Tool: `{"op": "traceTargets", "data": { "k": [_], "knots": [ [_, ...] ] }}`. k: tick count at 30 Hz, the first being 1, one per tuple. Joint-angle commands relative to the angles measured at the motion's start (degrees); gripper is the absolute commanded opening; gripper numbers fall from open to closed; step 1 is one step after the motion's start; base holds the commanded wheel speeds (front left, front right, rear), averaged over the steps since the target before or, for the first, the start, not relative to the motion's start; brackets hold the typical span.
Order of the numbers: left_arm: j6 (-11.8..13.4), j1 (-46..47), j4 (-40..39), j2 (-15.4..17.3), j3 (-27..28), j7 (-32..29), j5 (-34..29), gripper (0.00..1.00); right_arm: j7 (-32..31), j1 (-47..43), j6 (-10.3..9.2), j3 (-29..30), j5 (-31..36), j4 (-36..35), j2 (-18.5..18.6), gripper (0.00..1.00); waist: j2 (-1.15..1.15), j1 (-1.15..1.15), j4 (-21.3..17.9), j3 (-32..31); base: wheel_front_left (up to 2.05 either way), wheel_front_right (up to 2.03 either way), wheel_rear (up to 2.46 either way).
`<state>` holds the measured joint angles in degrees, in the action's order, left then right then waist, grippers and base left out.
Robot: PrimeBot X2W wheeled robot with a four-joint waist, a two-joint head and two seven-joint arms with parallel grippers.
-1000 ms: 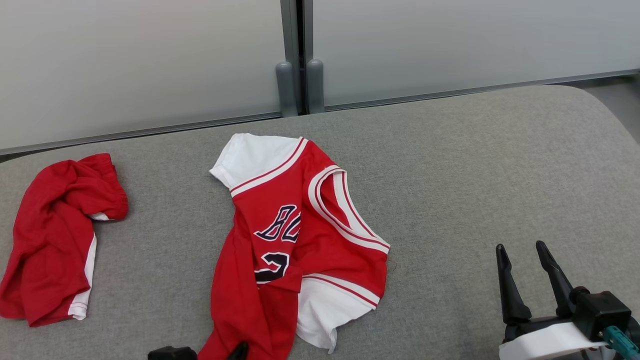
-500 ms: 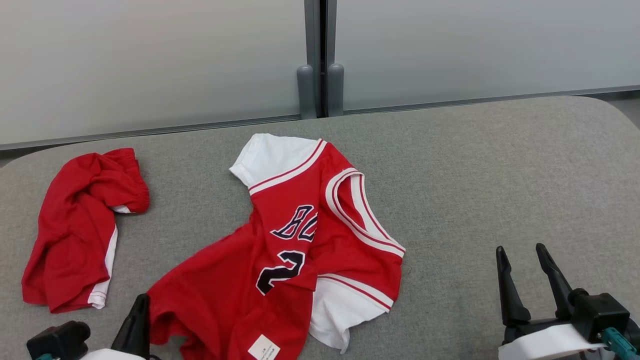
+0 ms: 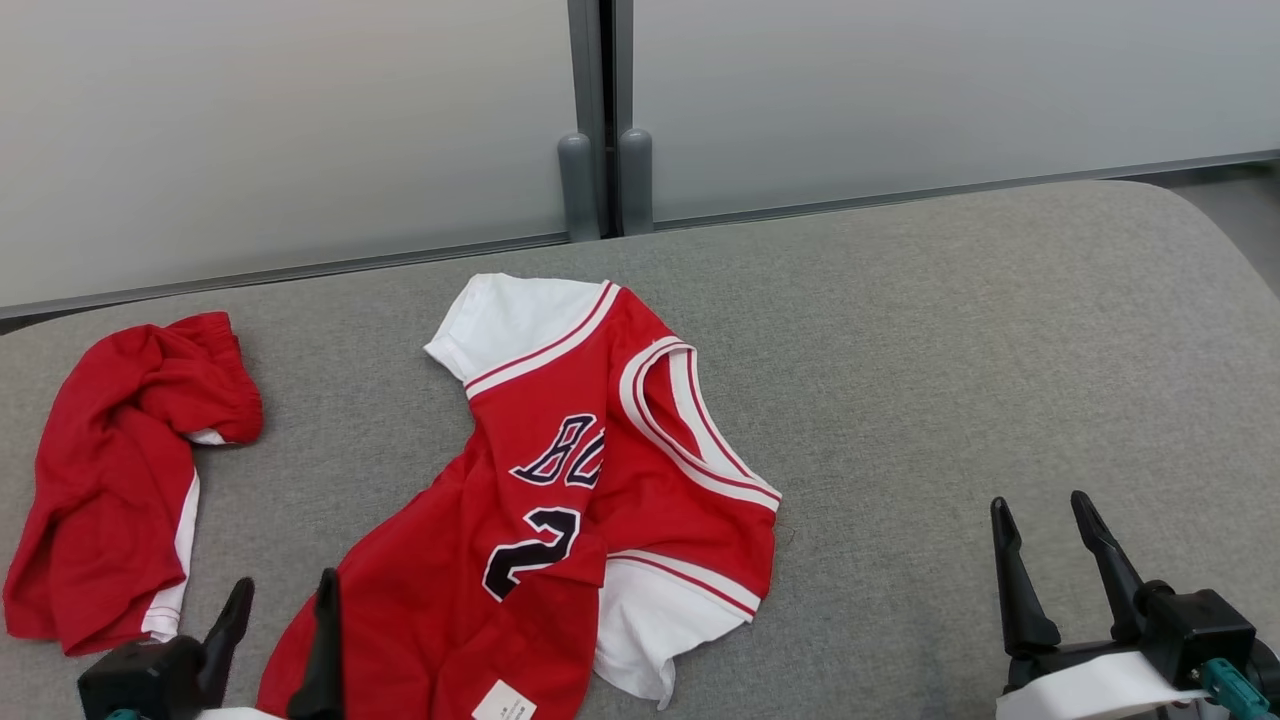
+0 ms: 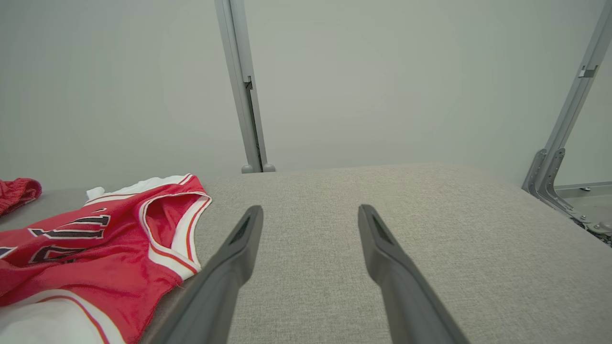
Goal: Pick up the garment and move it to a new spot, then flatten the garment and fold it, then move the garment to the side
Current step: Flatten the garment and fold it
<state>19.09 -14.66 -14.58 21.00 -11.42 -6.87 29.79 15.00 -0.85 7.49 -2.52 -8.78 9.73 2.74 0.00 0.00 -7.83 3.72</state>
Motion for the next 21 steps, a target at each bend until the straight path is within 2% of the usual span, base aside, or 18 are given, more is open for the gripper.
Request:
{"op": "traceTargets", "data": {
  "k": [1, 3, 4, 6, 7, 10, 15, 21],
  "knots": [
    [0.1, 0.3, -4.8, 0.6, -1.1, -0.8, -1.2, 1.00, 0.3, -0.3, 0.01, 0.1, 0.2, -0.1, 0.3, 1.00, 0.00, 0.00, -0.6, 0.1, 0.00, 0.00, 0.00],
    [-0.8, 1.7, -9.1, 1.1, -3.2, -2.7, -2.0, 1.00, 0.3, -0.1, 0.01, 0.1, 0.0, -0.1, 0.3, 1.00, 0.00, 0.00, -1.1, 0.2, 0.00, 0.00, 0.00],
    [-1.6, 2.7, -10.5, 0.2, -4.7, -3.5, -1.3, 1.00, 0.3, 0.1, 0.01, -0.2, -0.2, -0.1, 0.3, 1.00, 0.00, 0.00, -1.4, 0.4, 0.00, 0.00, 0.00],
    [-3.2, 4.9, -10.1, 0.7, -8.1, -6.0, -2.2, 1.00, 0.3, 0.7, 0.01, -0.8, -0.4, -0.1, 0.3, 1.00, 0.00, 0.00, -2.1, 0.8, 0.00, 0.00, 0.00],
    [-4.1, 6.8, -9.5, -0.5, -9.7, -6.7, -1.9, 1.00, 0.3, 1.2, 0.01, -1.2, -0.8, 0.0, 0.3, 1.00, 0.00, 0.00, -2.6, 1.2, 0.00, 0.00, 0.00],
    [-7.3, 11.9, -5.3, -3.1, -14.2, -8.4, -1.1, 1.00, 0.3, 2.4, 0.01, -2.4, -1.6, 0.0, 0.3, 1.00, 0.00, 0.00, -4.2, 2.5, 0.00, 0.00, 0.00],
    [-13.7, 20.8, 6.4, -6.0, -21.1, -11.3, -1.7, 1.00, 0.3, 4.4, 0.00, -3.3, -2.9, -0.1, 0.3, 1.00, 0.00, 0.00, -7.8, 4.9, 0.00, 0.00, 0.00],
    [-17.1, 26.9, 17.2, -8.2, -24.5, -12.6, -2.9, 1.00, 0.3, 5.1, 0.01, -3.2, -4.0, 0.1, 0.3, 1.00, 0.00, 0.00, -11.9, 6.6, 0.00, 0.00, 0.00]
  ]
}}
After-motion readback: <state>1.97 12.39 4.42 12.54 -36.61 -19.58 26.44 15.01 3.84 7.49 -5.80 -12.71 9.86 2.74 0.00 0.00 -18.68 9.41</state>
